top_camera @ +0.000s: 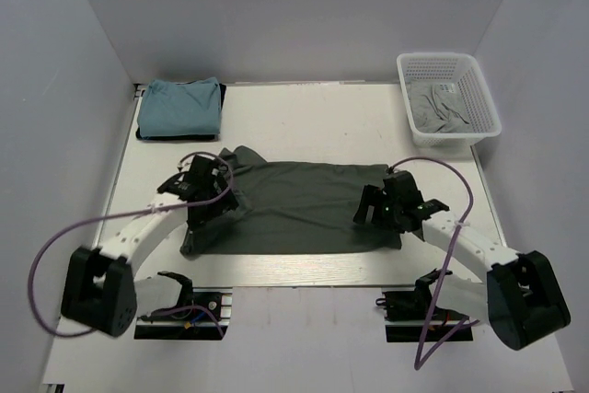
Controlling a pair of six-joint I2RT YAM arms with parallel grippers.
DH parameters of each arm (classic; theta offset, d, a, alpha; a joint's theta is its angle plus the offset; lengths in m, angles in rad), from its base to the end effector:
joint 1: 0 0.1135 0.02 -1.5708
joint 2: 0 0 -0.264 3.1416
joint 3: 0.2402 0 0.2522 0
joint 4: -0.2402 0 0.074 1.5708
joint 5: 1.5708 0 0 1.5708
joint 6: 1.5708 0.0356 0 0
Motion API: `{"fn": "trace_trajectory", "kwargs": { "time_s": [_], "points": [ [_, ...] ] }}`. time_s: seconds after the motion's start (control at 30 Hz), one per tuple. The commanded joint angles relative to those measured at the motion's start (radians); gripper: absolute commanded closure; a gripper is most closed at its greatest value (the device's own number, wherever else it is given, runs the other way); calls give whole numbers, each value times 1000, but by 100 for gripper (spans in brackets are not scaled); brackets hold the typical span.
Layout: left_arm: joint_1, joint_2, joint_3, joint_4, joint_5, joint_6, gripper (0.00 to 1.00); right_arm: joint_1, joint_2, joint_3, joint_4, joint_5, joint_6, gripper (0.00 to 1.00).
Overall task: Fold and stack the t-shirts
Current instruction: Grap the side of the flattened tshirt furthest away from the robot with both arms
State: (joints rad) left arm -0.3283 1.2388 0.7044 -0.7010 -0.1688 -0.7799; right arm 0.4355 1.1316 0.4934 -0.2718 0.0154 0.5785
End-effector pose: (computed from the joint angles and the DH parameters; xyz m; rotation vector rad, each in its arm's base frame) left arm 0.2019 -0.0624 0.1869 -0.6584 2.6893 -0.0474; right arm 0.1884 0.0870 0.1682 0.1872 2.5201 0.4038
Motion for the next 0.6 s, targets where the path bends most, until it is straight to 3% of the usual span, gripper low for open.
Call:
{"fn": "trace_trajectory", "kwargs": {
  "time_s": [0.0, 0.1, 0.27, 0.43, 0.57],
  "points": [
    [-8, -168, 102, 21, -32, 18, 1, 9, -59, 33, -95, 26, -60, 10],
    [12, -153, 167, 115, -47, 40, 1, 8, -43, 124, -49, 54, -88, 10],
    [21, 138, 366, 187, -228, 89, 1, 2, 45, 273, -4, 173, -48, 10],
    [21, 440, 602, 201, -205, 205, 1, 0, 123, 341, 28, 187, -40, 10],
    [31, 628, 753, 117, -210, 205, 14, -15, 198, 375, 3, 231, -36, 10]
  ]
}}
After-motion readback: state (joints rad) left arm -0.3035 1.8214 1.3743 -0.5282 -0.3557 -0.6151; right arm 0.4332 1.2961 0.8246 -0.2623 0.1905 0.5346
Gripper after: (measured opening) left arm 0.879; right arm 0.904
